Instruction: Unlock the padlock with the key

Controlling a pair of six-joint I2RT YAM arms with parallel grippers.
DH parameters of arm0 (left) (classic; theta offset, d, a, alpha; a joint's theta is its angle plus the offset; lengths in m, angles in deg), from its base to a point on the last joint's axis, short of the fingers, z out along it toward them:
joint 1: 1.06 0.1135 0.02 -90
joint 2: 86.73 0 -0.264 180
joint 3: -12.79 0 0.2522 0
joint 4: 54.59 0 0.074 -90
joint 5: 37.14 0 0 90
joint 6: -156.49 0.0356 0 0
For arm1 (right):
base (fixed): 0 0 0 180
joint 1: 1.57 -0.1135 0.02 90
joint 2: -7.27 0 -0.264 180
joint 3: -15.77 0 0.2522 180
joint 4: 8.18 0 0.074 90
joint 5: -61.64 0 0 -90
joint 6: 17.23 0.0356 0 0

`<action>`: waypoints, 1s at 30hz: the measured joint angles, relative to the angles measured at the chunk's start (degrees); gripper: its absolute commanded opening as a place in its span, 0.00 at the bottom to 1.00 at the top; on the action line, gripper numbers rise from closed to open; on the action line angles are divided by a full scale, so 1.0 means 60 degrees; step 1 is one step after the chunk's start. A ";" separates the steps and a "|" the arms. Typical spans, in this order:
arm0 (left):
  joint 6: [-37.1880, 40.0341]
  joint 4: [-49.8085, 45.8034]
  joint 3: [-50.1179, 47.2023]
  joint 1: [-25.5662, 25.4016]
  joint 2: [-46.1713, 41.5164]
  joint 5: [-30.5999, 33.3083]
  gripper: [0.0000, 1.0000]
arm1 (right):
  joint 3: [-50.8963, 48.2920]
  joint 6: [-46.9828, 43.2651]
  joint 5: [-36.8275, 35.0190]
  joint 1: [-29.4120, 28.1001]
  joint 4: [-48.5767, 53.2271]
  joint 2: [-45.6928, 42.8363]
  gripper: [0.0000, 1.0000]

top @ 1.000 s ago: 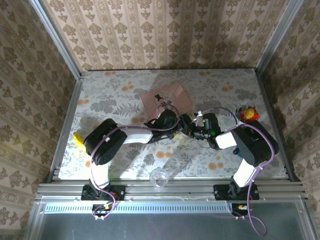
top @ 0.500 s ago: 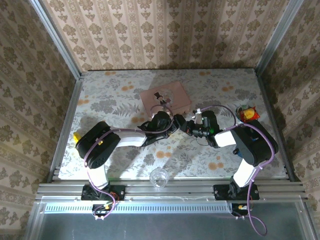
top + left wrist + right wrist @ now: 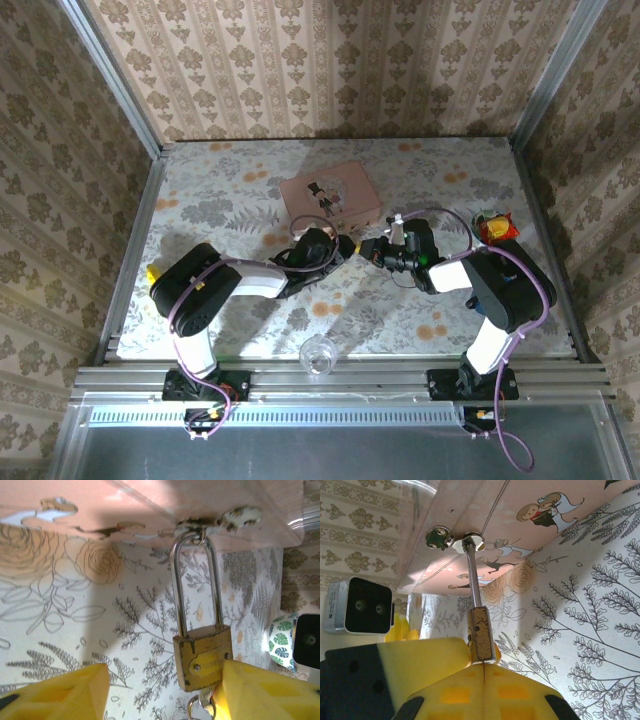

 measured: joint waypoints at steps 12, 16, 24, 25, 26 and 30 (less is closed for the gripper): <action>0.0040 0.1774 -0.0339 0.0240 0.0321 0.0244 0.57 | 0.0018 0.0229 0.0004 0.0007 -0.0222 0.0102 0.00; -0.0018 0.2189 -0.0328 0.0240 0.0718 0.0208 0.48 | 0.0022 0.0317 0.0000 0.0004 -0.0426 0.0222 0.00; 0.0025 0.2605 -0.0284 0.0240 0.0780 0.0138 0.41 | 0.0062 0.0474 0.0007 0.0004 -0.0605 0.0328 0.00; 0.0036 0.2648 -0.0262 0.0237 0.0809 0.0138 0.42 | 0.0069 0.0477 0.0007 0.0004 -0.0634 0.0342 0.00; 0.0044 0.2714 -0.0219 0.0237 0.0860 0.0135 0.43 | 0.0080 0.0484 0.0007 0.0004 -0.0670 0.0375 0.00; 0.0040 0.3038 -0.0098 0.0237 0.1191 0.0084 0.46 | 0.0106 0.0554 0.0015 0.0004 -0.0892 0.0554 0.00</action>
